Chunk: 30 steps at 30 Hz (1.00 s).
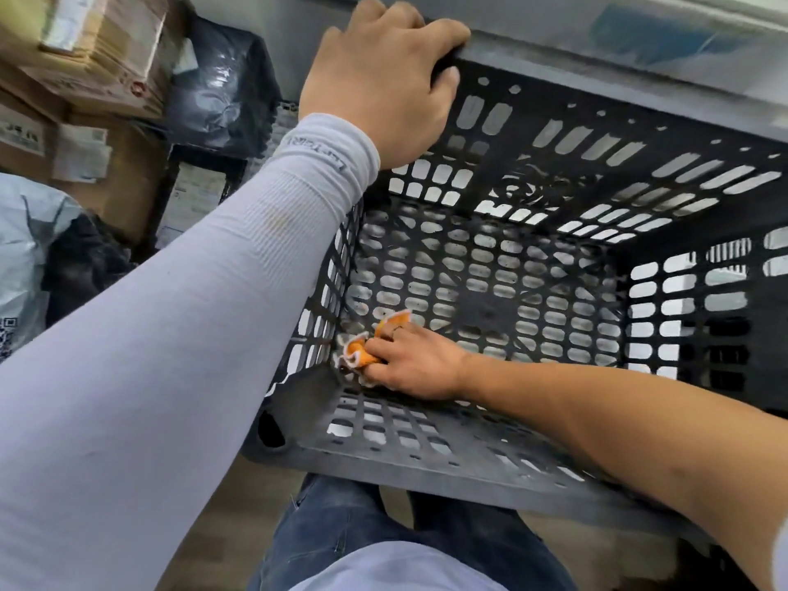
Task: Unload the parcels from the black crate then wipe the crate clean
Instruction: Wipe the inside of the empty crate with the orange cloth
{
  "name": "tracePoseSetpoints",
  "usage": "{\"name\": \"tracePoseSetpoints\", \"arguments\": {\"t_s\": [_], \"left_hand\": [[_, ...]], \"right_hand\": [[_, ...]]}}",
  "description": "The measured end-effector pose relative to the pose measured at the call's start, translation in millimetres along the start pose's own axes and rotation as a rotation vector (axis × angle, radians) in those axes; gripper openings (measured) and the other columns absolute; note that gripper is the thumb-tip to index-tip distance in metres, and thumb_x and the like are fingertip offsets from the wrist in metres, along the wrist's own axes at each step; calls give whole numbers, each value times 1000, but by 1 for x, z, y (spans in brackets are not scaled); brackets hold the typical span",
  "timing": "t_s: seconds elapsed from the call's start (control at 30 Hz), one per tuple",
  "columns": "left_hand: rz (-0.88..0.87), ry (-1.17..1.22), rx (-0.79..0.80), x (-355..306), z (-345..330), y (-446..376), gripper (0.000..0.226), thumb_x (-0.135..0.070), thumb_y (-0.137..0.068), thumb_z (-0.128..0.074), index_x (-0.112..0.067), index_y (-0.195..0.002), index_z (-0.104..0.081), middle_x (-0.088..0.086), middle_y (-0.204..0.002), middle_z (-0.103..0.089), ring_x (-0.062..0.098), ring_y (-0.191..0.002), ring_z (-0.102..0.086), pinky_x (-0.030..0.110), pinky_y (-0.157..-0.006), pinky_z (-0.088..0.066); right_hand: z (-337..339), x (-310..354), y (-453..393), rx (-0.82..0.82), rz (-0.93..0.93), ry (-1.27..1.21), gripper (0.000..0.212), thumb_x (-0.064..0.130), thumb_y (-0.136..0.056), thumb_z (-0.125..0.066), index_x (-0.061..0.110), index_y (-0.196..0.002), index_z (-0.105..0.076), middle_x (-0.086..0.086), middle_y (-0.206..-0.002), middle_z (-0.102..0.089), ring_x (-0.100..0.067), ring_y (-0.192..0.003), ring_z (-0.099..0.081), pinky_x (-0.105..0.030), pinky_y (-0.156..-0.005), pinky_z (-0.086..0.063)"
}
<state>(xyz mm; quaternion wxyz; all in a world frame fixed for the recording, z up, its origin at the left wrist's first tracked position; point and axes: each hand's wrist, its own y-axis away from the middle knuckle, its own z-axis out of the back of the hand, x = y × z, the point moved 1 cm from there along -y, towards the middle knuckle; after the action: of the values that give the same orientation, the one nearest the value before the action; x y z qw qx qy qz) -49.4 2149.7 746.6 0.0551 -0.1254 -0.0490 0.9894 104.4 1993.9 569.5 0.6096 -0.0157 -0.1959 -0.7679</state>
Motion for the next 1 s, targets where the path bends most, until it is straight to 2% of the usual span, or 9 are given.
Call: {"name": "tracePoseSetpoints", "arguments": {"t_s": [0.13, 0.23, 0.4, 0.53, 0.6, 0.8, 0.93, 1.0], "left_hand": [[-2, 9, -2, 1, 1, -1, 50, -49, -103, -35, -37, -151, -45, 0, -145, -55, 30, -138, -42, 51, -107, -39], [-6, 17, 18, 0, 3, 0, 51, -49, -103, -35, -37, -151, -44, 2, -147, -54, 32, -139, -40, 53, -107, -39], [-7, 8, 26, 0, 3, -1, 51, -49, -104, -35, -37, -153, -43, 5, -150, -52, 34, -141, -38, 54, -108, -37], [-12, 31, 33, 3, 1, -2, 52, -50, -102, -35, -37, -152, -43, 5, -149, -53, 35, -141, -38, 55, -111, -38], [-14, 26, 32, 4, 1, -2, 53, -50, -102, -36, -37, -152, -44, 6, -149, -53, 36, -140, -39, 55, -111, -38], [-16, 23, 33, 4, 0, -2, 53, -50, -102, -36, -37, -153, -43, 6, -150, -52, 36, -141, -38, 55, -111, -37], [-16, 26, 30, 4, -1, -3, 53, -51, -101, -36, -36, -152, -44, 7, -149, -53, 36, -141, -38, 55, -112, -38], [-14, 26, 30, 5, 0, -3, 53, -51, -102, -36, -36, -152, -44, 7, -148, -53, 35, -141, -38, 55, -111, -38]], "right_hand": [[3, -6, 23, 66, -16, -59, 25, 28, -103, -51, 14, -120, -63, -12, -118, -58, -36, -102, -55, -44, -78, -53], [3, -14, 61, 147, -57, -114, 37, 37, -104, -42, 15, -130, -58, -14, -127, -55, -35, -109, -52, -47, -88, -48], [5, -29, 140, 403, -161, -71, 36, 28, -105, -39, 20, -137, -53, -11, -132, -47, -34, -118, -50, -42, -86, -50], [4, -41, 190, 542, -261, -46, 34, 17, -100, -58, 25, -132, -55, -8, -140, -42, -32, -119, -50, -46, -88, -56], [3, -45, 203, 586, -288, -41, 31, 17, -97, -63, 22, -127, -58, -7, -132, -48, -31, -116, -53, -43, -90, -54], [0, -56, 216, 611, -363, -43, 26, 22, -96, -65, 22, -122, -59, -4, -123, -51, -27, -112, -53, -39, -88, -53], [-1, -48, 195, 458, -337, -124, 26, 23, -96, -59, 29, -122, -60, 0, -125, -52, -24, -114, -51, -35, -81, -48], [-2, -35, 166, 364, -290, -185, 31, 22, -98, -59, 32, -127, -60, -1, -131, -52, -24, -117, -51, -37, -85, -50]]}}
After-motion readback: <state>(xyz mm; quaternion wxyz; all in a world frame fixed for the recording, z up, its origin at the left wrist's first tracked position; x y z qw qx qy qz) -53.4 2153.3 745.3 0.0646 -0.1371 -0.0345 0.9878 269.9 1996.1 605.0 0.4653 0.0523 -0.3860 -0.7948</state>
